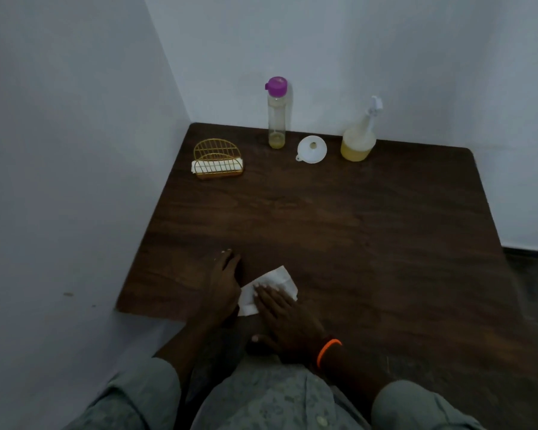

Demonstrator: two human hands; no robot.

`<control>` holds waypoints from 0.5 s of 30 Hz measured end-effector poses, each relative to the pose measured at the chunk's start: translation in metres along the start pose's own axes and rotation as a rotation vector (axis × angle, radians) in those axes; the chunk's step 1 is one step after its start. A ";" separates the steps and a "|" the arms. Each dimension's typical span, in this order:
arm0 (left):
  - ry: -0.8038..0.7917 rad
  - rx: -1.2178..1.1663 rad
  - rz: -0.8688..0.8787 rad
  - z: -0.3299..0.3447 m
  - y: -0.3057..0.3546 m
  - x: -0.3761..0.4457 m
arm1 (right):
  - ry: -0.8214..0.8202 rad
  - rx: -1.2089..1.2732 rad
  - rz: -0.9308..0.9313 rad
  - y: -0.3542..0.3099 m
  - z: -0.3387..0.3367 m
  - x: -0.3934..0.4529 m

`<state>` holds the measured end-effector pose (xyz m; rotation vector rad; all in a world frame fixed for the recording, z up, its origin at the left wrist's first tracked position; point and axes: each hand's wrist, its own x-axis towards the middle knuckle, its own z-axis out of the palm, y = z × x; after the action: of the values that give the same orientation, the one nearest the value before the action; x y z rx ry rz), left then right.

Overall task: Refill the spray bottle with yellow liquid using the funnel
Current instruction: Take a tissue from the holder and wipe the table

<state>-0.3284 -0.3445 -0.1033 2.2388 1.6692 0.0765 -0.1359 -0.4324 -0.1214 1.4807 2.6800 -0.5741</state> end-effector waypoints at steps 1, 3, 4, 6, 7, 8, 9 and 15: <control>-0.020 0.017 0.000 -0.002 0.004 -0.004 | 0.011 -0.013 0.045 0.009 -0.002 -0.010; 0.049 0.042 0.006 -0.006 0.014 -0.006 | 0.054 -0.031 0.162 0.032 -0.003 -0.027; 0.106 0.052 0.019 -0.006 0.019 -0.006 | 0.047 -0.021 0.224 0.040 -0.005 -0.036; 0.142 0.077 0.034 -0.001 0.022 -0.004 | 0.080 0.023 0.348 0.053 -0.008 -0.053; 0.136 0.092 0.036 0.002 0.023 -0.003 | 0.107 0.035 0.419 0.059 -0.006 -0.062; 0.128 0.098 0.036 0.006 0.025 -0.004 | 0.125 0.055 0.477 0.063 -0.004 -0.071; 0.122 0.108 0.039 0.009 0.027 -0.005 | 0.121 0.077 0.538 0.062 -0.005 -0.081; 0.089 -0.009 0.035 0.022 0.040 -0.011 | 0.161 0.182 0.683 0.050 0.004 -0.110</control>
<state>-0.2896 -0.3699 -0.1103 2.2893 1.6705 0.1955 -0.0355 -0.4995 -0.1189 2.4043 2.0262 -0.6652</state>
